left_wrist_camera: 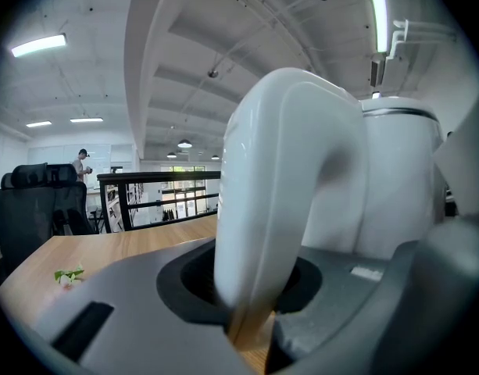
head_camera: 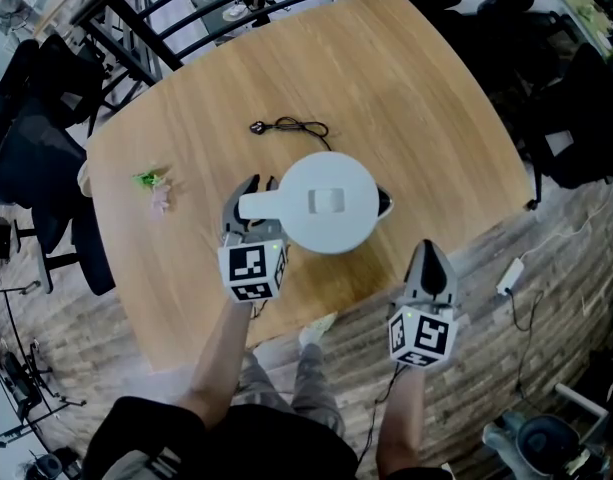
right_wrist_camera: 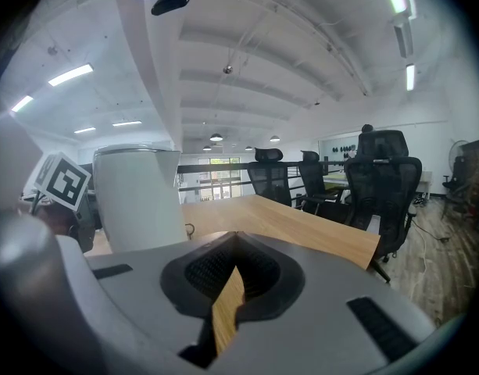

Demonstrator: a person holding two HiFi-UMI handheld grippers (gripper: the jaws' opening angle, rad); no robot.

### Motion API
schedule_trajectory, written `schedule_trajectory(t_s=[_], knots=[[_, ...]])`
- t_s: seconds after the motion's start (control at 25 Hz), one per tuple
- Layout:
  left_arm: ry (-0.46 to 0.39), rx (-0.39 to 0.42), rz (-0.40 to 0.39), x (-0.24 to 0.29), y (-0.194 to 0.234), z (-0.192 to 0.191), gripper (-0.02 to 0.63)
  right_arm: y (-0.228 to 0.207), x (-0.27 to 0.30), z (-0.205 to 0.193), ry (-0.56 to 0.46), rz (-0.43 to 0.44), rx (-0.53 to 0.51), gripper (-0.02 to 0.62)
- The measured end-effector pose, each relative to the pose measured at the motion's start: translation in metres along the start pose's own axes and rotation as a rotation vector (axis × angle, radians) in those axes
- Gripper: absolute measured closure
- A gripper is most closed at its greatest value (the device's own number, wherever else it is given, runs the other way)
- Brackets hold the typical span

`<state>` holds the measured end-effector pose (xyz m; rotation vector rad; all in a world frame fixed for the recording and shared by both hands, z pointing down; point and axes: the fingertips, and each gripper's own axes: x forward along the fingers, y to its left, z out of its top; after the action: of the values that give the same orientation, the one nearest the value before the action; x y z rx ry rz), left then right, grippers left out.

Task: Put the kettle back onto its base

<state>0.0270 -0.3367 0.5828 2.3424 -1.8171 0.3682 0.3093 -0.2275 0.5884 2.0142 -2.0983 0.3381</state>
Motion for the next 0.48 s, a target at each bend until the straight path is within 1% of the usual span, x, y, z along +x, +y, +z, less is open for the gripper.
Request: schedule_trajectory(t_s=[0.32, 0.48], knots=[[0.022, -0.006, -0.032, -0.002, -0.002, -0.005, 0.520, 0.009, -0.004, -0.003, 0.007, -0.006, 0.007, 0.597], [0.056, 0.000, -0.050, -0.004, -0.004, -0.014, 0.497, 0.014, -0.006, 0.001, 0.003, -0.006, 0.010, 0.597]])
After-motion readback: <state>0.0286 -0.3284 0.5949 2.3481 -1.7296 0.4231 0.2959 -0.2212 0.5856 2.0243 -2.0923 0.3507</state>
